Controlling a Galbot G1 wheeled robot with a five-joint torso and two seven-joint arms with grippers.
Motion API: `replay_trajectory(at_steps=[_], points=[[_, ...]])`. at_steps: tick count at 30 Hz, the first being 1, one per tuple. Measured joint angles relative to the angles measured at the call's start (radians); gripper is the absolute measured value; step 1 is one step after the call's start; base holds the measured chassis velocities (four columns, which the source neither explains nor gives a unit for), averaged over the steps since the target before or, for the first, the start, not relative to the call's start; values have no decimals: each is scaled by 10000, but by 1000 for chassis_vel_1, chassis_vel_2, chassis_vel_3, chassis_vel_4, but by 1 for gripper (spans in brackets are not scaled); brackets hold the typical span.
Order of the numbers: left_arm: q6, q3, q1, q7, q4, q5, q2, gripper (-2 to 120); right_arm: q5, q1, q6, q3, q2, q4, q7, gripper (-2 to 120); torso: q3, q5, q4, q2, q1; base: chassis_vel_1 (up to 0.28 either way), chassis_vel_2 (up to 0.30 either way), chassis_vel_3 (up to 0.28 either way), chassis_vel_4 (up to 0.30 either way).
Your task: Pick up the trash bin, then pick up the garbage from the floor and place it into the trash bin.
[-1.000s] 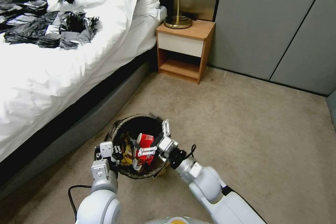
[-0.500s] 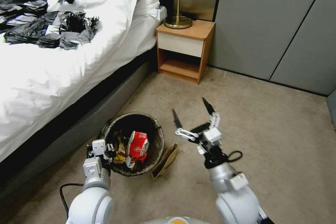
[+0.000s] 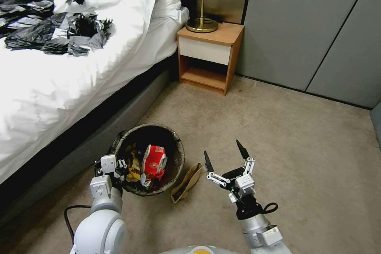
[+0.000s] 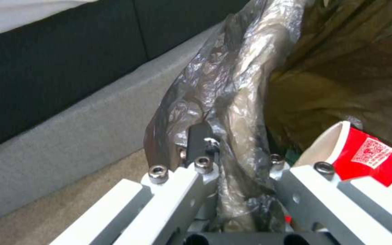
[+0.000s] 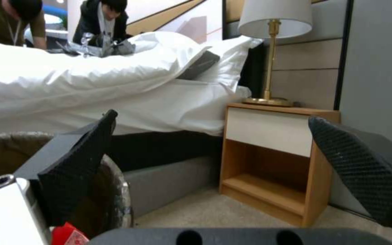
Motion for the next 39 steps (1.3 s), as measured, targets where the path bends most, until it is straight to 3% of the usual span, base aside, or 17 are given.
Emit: replay_trajectory(at_steps=[2, 5, 6, 7, 8, 10, 12, 14, 15, 17, 22, 24, 30, 39], points=[[0, -6, 2, -2, -19, -3, 4, 1, 43, 55, -109, 1, -29, 8, 14, 100, 0, 1, -1, 0, 0, 0, 0, 0, 0], [8, -46, -16, -13, -70, -50, 58, 1, 551, 567, -1351, -95, -311, 287, 555, 100, 0, 0, -2, 0, 0, 0, 0, 0, 0], [8, -46, -16, -13, -70, -50, 58, 1, 551, 567, -1351, -95, -311, 287, 555, 100, 0, 0, -2, 0, 0, 0, 0, 0, 0], [14, -64, -29, -20, -90, -72, 65, 1, 912, 838, -2045, -188, -472, 416, 875, 100, 0, 2, -2, -1, 1, 0, 0, 0, 0], [19, -98, -37, -33, -123, -92, 66, 1, 1774, 1418, -3417, -402, -777, 634, 1481, 100, 0, 0, 0, 0, 0, 0, 0, 0, 0], [20, -101, -36, -34, -139, -94, 62, 1, 2169, 1632, -3948, -491, -879, 669, 1683, 100, 0, 1, 0, 0, 0, 0, 0, 0, 0], [20, -104, -16, -35, -184, -93, -5, 1, 4268, 2594, -6150, -932, -1230, 484, 2602, 100, 0, 0, 2, 0, 0, 0, 0, 0, 0], [20, -105, -15, -38, -188, -92, -12, 1, 4483, 2691, -6361, -984, -1257, 432, 2698, 100, 0, 1, 2, 0, 1, 0, 0, 0, 0], [21, -105, -17, -41, -205, -91, -36, 1, 5477, 3205, -7360, -1329, -1381, 94, 3246, 100, 1, 1, 0, 0, 1, 0, 0, 0, 0], [21, -118, -32, -44, -246, -97, -43, 1, 6534, 3842, -8397, -1788, -1501, -491, 3846, 100, 0, 1, 0, 0, 1, 0, 0, 0, 0], [37, -176, -65, -50, -268, -145, -32, 1, 7784, 4723, -9172, -2639, -1583, -1512, 4306, 100, 1, 1, 0, 0, 0, 0, 0, 0, 0], [55, -188, -86, -55, -277, -170, -23, 1, 8546, 5317, -9407, -3468, -1519, -2199, 4543, 100, 0, 0, -1, 0, 1, 0, 0, 0, 0], [80, -179, -107, -70, -304, -182, -85, 1, 9945, 6285, -10139, -4671, -841, -3023, 5222, 100, 1, -1, 1, 0, 1, 0, 0, 0, 0], [66, -128, -132, -73, -140, -139, -145, 1, 10296, 6948, -10142, -5264, -362, -3923, 5091, 100, 0, -1, -1, 0, 1, 0, 0, 0, 0]])
